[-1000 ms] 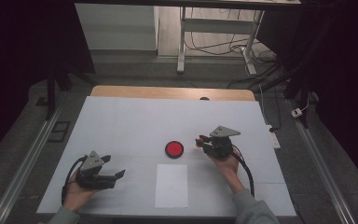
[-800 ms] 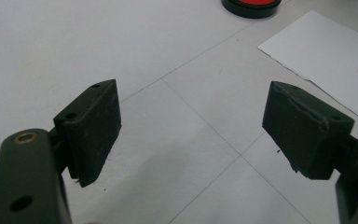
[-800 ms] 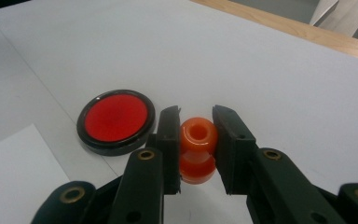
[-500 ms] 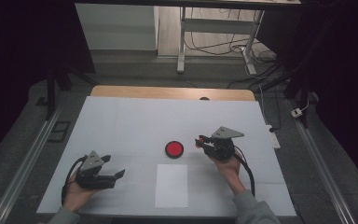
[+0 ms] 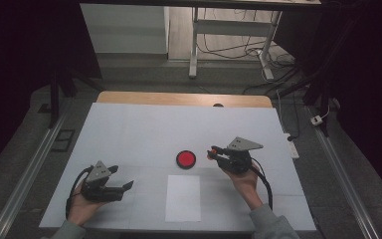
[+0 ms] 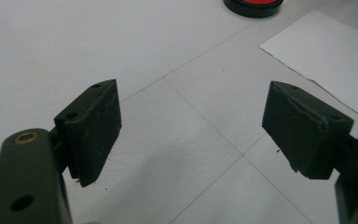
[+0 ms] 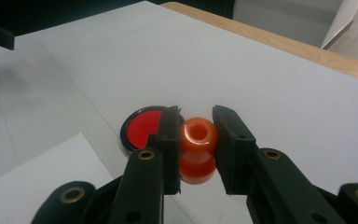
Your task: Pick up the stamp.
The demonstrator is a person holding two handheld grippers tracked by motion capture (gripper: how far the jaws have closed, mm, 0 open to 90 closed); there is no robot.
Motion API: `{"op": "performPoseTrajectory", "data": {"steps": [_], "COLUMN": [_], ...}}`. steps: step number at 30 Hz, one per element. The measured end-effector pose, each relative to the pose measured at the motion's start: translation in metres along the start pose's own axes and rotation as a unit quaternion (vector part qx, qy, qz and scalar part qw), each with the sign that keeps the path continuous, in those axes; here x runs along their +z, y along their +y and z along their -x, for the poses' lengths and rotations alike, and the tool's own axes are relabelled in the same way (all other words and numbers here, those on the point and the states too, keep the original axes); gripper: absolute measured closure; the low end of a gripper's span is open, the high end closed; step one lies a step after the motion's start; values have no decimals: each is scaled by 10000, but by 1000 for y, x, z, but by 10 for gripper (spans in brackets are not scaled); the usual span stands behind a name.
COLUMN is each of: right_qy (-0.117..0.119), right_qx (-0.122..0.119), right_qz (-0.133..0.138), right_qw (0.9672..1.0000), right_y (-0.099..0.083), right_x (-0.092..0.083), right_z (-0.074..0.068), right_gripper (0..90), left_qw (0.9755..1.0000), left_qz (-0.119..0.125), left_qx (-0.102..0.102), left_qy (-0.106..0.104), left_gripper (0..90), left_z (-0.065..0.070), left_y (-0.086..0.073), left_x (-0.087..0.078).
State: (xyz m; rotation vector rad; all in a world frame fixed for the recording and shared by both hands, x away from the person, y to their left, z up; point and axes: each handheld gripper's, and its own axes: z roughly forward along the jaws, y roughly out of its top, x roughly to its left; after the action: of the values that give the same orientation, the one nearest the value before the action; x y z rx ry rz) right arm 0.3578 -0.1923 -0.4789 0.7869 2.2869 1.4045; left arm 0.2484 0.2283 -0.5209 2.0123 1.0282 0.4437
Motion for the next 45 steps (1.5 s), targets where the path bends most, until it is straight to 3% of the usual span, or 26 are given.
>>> {"op": "performPoseTrajectory", "data": {"steps": [9,14,45], "right_qy": [93,281,681], "right_qx": [45,183,52], "right_qz": [13,85,26], "right_qw": [9999,9994,9977], "right_y": [1,3,4], "right_x": [-2,-5,-2], "right_z": [-5,-11,-35], "right_gripper": [719,719,719], "left_qw": [10000,10000,10000], "left_qz": [-1,-20,-33], "left_qx": [1,14,24], "left_qy": [-5,-10,-24], "left_gripper": [198,198,198], "left_z": [0,1,2], "left_y": [0,0,0], "left_x": [1,2,3]}}
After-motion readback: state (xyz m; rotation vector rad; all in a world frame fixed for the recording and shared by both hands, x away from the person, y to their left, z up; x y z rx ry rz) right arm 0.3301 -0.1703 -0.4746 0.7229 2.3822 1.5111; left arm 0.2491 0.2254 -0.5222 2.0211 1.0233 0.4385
